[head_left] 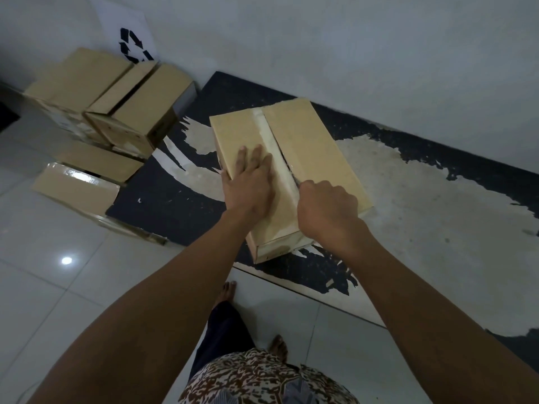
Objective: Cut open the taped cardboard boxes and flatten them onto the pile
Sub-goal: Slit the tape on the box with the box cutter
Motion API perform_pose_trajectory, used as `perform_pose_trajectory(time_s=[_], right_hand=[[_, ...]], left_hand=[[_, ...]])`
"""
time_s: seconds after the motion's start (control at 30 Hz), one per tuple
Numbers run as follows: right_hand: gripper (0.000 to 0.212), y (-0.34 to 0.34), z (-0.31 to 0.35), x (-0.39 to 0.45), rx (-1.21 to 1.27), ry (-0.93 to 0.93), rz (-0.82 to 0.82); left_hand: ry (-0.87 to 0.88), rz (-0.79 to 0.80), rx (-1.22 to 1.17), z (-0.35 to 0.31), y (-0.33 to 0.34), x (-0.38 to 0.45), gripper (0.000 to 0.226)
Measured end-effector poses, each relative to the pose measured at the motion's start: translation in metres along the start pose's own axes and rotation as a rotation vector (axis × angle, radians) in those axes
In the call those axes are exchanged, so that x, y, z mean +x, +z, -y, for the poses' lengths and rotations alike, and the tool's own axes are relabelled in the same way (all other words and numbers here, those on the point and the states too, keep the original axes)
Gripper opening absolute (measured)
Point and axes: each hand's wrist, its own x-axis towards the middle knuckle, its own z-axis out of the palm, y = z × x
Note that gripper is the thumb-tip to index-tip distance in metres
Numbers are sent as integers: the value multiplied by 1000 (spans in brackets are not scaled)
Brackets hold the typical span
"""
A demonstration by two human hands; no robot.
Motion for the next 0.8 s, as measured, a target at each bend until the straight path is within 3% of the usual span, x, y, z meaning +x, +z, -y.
perform_pose_trajectory(time_s=[0.33,0.7,0.8], right_hand=[[20,7,-11,-54,-6,-15,-28],[63,27,-22,-83,62,63,-7],[74,26,-28,-80,78,87,-64]], left_hand=[[-12,-4,-12,2,0,1,49],[5,-16,-14,2,0,0,48],[15,-26,-22,2,0,1,48]])
